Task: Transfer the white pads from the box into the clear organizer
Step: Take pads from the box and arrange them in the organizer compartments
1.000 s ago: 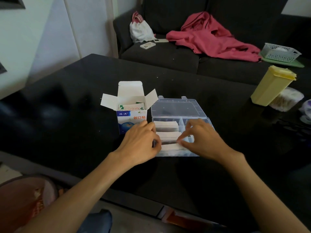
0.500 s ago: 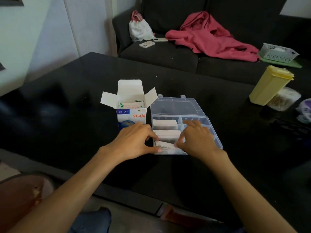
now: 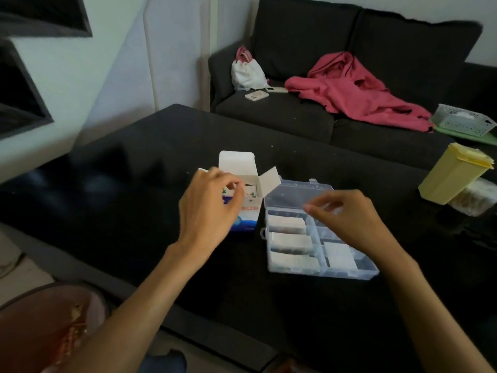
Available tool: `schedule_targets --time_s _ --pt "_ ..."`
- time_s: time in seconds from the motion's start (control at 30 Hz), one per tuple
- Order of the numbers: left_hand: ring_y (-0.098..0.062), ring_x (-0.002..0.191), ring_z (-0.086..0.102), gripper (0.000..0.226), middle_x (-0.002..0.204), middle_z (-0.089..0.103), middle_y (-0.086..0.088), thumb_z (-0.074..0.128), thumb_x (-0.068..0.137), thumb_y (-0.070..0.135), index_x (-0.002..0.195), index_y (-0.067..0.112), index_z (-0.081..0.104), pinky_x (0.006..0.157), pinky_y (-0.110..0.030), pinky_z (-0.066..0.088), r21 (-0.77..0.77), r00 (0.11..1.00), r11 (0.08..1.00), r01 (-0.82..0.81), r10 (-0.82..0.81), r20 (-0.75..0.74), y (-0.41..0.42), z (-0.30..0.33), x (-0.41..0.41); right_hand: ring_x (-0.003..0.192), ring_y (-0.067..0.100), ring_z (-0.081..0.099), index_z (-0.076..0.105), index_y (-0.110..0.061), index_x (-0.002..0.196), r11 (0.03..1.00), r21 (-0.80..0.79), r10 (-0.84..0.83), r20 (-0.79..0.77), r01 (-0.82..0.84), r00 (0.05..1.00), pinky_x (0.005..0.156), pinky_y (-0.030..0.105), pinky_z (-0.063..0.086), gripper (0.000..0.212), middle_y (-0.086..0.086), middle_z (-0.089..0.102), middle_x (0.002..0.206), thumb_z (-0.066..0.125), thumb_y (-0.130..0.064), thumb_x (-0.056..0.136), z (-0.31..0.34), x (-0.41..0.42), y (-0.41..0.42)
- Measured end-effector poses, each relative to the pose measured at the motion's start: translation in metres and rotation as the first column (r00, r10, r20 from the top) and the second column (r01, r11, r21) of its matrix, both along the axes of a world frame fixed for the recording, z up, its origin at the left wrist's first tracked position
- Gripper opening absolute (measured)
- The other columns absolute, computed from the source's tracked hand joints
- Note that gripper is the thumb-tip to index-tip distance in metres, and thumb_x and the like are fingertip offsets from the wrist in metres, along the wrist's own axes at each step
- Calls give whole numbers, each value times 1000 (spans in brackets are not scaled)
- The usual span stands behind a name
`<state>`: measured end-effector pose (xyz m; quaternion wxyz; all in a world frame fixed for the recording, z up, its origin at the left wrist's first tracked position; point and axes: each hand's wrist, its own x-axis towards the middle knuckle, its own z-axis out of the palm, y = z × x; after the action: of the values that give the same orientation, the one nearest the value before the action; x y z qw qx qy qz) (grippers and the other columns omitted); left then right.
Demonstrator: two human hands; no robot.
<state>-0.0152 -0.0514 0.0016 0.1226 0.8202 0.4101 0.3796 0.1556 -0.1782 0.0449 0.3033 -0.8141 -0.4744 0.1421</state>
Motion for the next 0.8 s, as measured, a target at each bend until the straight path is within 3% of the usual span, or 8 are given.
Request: schedule_targets --time_s 0.1,0.2,0.27,0.33,0.4,0.53,0.63,0.8 --pt "-13 117 43 29 124 54 6 56 91 31 119 27 62 89 -27 39 45 980 988 -151 156 -127 20 -3 -13 87 5 59 66 -23 105 983 140 99 131 -117 986 79 23 51 19 -11 62 93 62 -25 86 13 -19 32" --pt "-13 121 47 32 129 56 5 58 91 29 123 27 59 92 -30 43 -125 983 982 -141 124 -136 29 -13 -18 88 8 61 66 -19 112 966 84 215 273 -246 938 81 24 52 24 -3 67 104 62 -23 88 20 -32 77" --pt "-12 112 55 27 124 60 6 60 90 29 116 30 63 82 -28 47 -342 995 935 -95 97 -12 33 -17 -18 90 14 62 68 -18 109 968 -91 251 401 -234 881 79 29 52 23 2 66 109 63 -24 87 18 -32 103" --pt "-10 103 60 14 113 65 9 66 84 30 96 38 69 83 -29 50 -582 981 812 43 78 180 38 -18 -19 87 17 60 69 -16 105 944 -256 314 500 -209 807 71 26 47 22 3 65 110 66 -26 85 15 -28 121" --pt "-6 96 61 11 103 68 12 70 80 29 81 40 70 88 -34 53 -672 949 721 170 63 308 38 -18 -20 85 16 58 70 -15 104 889 -387 417 458 -246 785 67 22 44 25 2 65 110 68 -28 83 10 -26 131" --pt "-9 103 57 21 116 63 8 72 80 35 101 34 68 85 -35 54 -618 962 772 149 31 271 37 -19 -14 95 19 62 68 -15 111 791 -522 532 330 -319 780 72 21 46 31 4 65 113 69 -26 82 2 -26 142" --pt "-14 110 53 40 121 56 5 74 72 51 107 34 67 88 -39 52 -571 985 818 72 32 170 31 -17 -8 88 17 63 70 -14 106 813 -485 527 376 -323 762 68 19 47 28 5 68 106 72 -24 80 -1 -26 144" --pt "-10 116 40 42 125 49 8 69 77 49 116 36 64 88 -27 44 -391 996 920 14 -48 -78 28 -12 -14 85 18 64 72 -11 100 823 -439 518 322 -360 792 77 26 54 24 6 69 102 73 -22 79 -5 -20 141"
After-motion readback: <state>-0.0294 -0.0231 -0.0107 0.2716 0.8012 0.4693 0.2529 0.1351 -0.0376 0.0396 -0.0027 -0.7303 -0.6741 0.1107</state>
